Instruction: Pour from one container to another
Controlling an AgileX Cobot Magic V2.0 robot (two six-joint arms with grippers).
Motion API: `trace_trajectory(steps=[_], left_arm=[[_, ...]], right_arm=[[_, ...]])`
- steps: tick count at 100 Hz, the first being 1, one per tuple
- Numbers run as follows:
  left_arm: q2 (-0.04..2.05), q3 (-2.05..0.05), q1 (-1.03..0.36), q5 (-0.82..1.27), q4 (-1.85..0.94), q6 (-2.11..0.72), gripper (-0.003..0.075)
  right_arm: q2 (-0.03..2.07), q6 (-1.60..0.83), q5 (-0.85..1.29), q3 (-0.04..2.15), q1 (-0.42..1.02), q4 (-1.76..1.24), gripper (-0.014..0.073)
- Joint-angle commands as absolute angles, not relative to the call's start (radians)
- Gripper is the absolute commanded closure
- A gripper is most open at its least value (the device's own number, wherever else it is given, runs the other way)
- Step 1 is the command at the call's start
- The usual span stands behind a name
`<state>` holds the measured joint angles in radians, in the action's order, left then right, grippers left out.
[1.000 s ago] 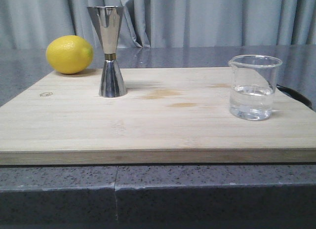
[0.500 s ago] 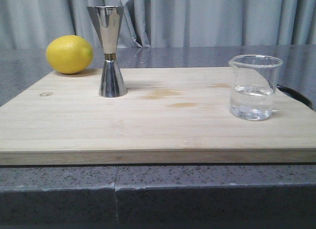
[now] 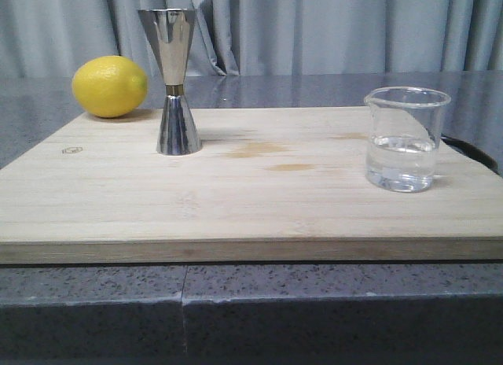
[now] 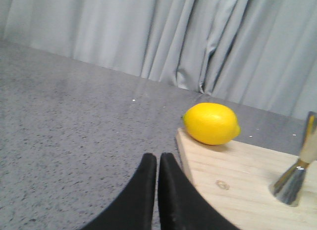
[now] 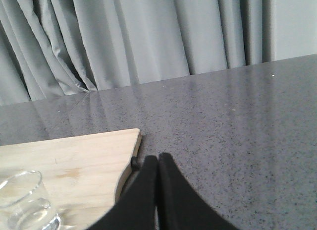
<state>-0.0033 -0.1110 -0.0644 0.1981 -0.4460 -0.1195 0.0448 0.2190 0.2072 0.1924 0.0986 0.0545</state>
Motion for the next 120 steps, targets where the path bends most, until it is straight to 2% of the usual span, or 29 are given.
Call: trace_trajectory(steps=[1,26,42,63,70,78,89,96,101,106,120], left_arm=[[0.027,-0.226,-0.066,0.228,-0.473,-0.11,0.0739],[0.241,-0.467,-0.066,0.511,-0.603,-0.336,0.0738],[0.369,-0.537,-0.066,0.508,-0.773,-0.521,0.0738],[0.514,-0.564,-0.066,0.521,-0.964,-0.716,0.0717],[0.552,-0.564,-0.066,0.545,-1.042,-0.801,0.065],[0.599,-0.564,-0.066,0.58,-1.139,-0.942,0.05],[0.664,-0.564,-0.066,0.607,-1.239,-1.09,0.023],[0.702,-0.564,-0.066,0.614,-1.295,-1.167,0.0107],[0.737,-0.564,-0.066,0.619,-1.335,-1.218,0.0064],[0.771,-0.564,-0.066,0.633,-1.38,-1.267,0.0057],[0.877,-0.564,-0.066,0.722,-1.543,-1.454,0.0057]], right_arm=[[0.132,0.215,0.202,0.295,0.093,0.056,0.0666],[0.355,0.176,0.346,0.469,0.095,0.056,0.0666],[0.465,0.066,0.356,0.533,0.095,0.056,0.0666],[0.536,0.055,0.294,0.539,0.095,0.056,0.0664],[0.547,0.055,0.292,0.539,0.095,0.056,0.064],[0.558,0.055,0.292,0.539,0.095,0.056,0.0561],[0.566,0.055,0.288,0.539,0.097,0.055,0.0384],[0.568,0.055,0.285,0.539,0.097,0.048,0.0226],[0.568,0.055,0.285,0.539,0.097,0.046,0.0153],[0.568,0.055,0.285,0.537,0.097,0.032,0.0088],[0.568,0.055,0.287,0.535,0.097,-0.009,0.0067]])
